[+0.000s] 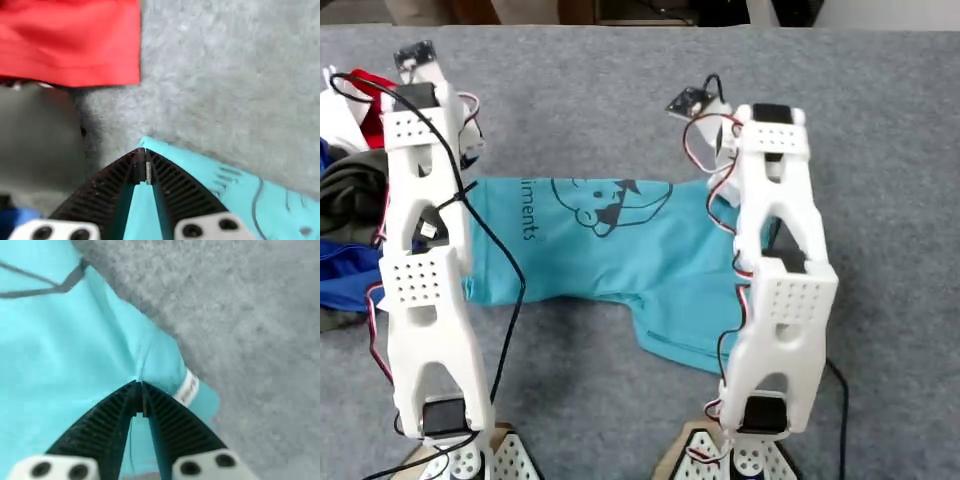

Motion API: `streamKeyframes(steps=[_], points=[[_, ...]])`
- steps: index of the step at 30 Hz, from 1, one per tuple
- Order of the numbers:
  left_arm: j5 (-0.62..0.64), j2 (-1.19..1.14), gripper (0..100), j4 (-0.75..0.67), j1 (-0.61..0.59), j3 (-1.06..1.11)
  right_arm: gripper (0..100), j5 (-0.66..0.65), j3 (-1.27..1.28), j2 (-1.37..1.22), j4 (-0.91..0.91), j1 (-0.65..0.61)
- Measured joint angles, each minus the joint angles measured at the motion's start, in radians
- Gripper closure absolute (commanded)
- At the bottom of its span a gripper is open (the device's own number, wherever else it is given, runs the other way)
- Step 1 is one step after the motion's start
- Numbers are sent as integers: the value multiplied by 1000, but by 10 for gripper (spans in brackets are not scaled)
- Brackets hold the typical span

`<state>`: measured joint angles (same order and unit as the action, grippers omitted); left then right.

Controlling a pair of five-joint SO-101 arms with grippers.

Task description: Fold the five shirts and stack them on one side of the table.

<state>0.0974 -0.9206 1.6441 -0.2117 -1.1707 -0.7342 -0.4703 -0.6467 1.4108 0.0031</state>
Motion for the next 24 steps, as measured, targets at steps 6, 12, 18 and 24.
streamKeyframes(steps=[6, 12, 18, 24], points=[[-9, 9, 981, 104, 52, 21, 987, 0, 9, 190, 83, 0], [-55, 153, 981, 104, 157, 290, 987, -11, 244, 430, 46, 0], [-86, 342, 981, 95, 180, 569, 987, -11, 649, 638, -172, 0], [-91, 503, 981, -26, 158, 879, 987, 74, 884, 694, -345, 0]])
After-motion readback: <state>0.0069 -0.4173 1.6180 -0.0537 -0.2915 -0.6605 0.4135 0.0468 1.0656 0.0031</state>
